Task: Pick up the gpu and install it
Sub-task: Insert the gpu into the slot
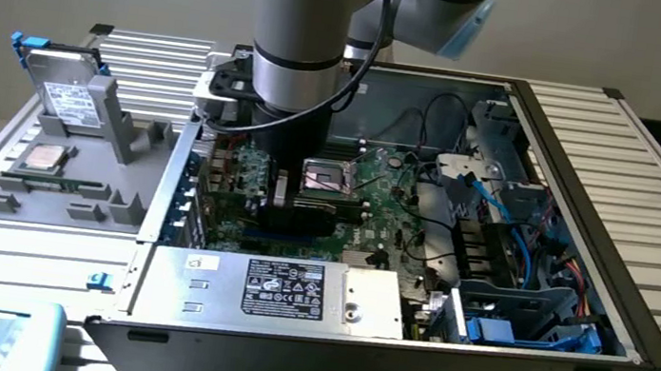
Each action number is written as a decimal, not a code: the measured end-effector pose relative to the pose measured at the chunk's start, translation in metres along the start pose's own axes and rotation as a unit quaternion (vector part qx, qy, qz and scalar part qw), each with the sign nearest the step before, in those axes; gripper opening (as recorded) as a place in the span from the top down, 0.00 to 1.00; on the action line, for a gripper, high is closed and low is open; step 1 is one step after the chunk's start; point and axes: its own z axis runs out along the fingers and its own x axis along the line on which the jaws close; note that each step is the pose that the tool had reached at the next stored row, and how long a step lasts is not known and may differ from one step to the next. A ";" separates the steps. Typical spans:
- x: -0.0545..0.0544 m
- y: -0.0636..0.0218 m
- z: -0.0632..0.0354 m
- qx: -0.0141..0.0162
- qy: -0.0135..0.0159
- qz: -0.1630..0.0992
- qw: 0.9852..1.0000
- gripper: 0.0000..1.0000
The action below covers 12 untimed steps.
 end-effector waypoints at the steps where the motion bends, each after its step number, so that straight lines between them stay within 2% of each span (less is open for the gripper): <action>1: 0.000 0.0000 0.0001 0.000 0.000 0.000 1.000 0.72; 12: 0.000 0.0001 0.0005 0.000 0.000 0.000 1.000 0.72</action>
